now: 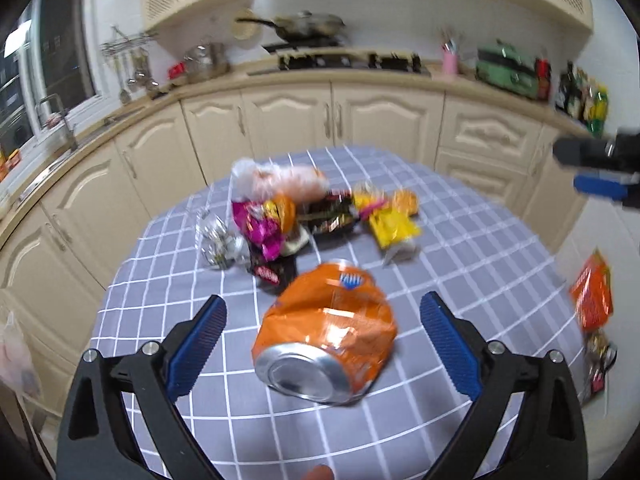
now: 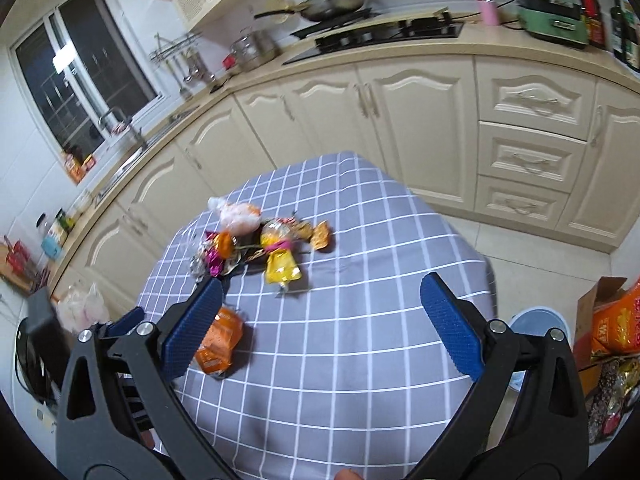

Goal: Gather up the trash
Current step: 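Grasp the orange Fanta can with the left tool while the right tool grasps the yellow snack bag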

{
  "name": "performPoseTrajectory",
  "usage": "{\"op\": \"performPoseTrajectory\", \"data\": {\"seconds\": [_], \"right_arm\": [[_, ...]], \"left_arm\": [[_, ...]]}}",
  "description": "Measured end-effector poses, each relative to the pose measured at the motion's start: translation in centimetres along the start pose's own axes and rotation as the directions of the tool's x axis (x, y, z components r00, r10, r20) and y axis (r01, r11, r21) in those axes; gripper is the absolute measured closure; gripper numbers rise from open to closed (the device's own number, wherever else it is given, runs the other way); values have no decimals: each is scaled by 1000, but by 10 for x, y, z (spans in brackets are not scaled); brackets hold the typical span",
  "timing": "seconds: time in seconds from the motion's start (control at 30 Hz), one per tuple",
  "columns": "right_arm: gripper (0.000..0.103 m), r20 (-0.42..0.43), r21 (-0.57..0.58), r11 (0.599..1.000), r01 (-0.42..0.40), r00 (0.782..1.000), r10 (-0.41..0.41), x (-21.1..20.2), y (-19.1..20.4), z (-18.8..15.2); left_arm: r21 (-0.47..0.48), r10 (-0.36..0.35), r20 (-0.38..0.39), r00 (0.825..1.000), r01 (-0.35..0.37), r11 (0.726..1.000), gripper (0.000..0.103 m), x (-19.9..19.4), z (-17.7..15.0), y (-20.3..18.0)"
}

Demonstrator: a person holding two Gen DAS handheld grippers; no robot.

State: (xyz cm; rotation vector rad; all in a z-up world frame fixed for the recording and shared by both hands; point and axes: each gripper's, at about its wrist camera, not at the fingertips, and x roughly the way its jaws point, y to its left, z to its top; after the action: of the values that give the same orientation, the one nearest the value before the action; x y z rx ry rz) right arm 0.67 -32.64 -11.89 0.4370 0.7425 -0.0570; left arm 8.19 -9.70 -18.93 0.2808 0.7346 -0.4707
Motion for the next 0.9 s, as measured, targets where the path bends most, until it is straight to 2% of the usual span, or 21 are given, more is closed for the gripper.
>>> {"op": "performPoseTrajectory", "data": {"seconds": [0.17,0.33,0.4,0.47,0.5,0.6,0.83,0.87,0.9], "right_arm": [[6,-24,-15,1000,-4,1000,4,10,7,-3],[6,-58,-23,1000,-1,998,-1,25,7,-6],[6,-71,-24,1000,-2,997,0,30,5,-5],[6,-87,-40,999,-6,996,2,38,9,-6],[6,-93,-52,999,-3,996,-2,42,12,-6],[6,-117,-97,995,2,993,-13,62,21,-4],[7,-196,-207,978,7,979,-49,136,45,7],[10,-208,-214,977,11,976,-57,145,46,7],[22,-231,-220,975,10,971,-62,158,48,8]], "left_arm": [[54,-5,-69,998,9,999,7,31,-4,-3],[77,-47,-136,990,58,995,7,55,-8,-14],[82,-14,-149,989,27,996,7,65,-11,-16],[23,-37,-167,985,42,999,10,71,-13,-10],[-3,-50,-170,984,50,999,23,71,-14,-6],[-54,-89,-158,983,82,995,23,70,-14,4],[-118,-109,-120,987,95,988,29,58,-16,24],[-130,-112,-115,987,97,987,30,56,-16,28],[-139,-113,-113,987,97,986,30,54,-17,30]]}}
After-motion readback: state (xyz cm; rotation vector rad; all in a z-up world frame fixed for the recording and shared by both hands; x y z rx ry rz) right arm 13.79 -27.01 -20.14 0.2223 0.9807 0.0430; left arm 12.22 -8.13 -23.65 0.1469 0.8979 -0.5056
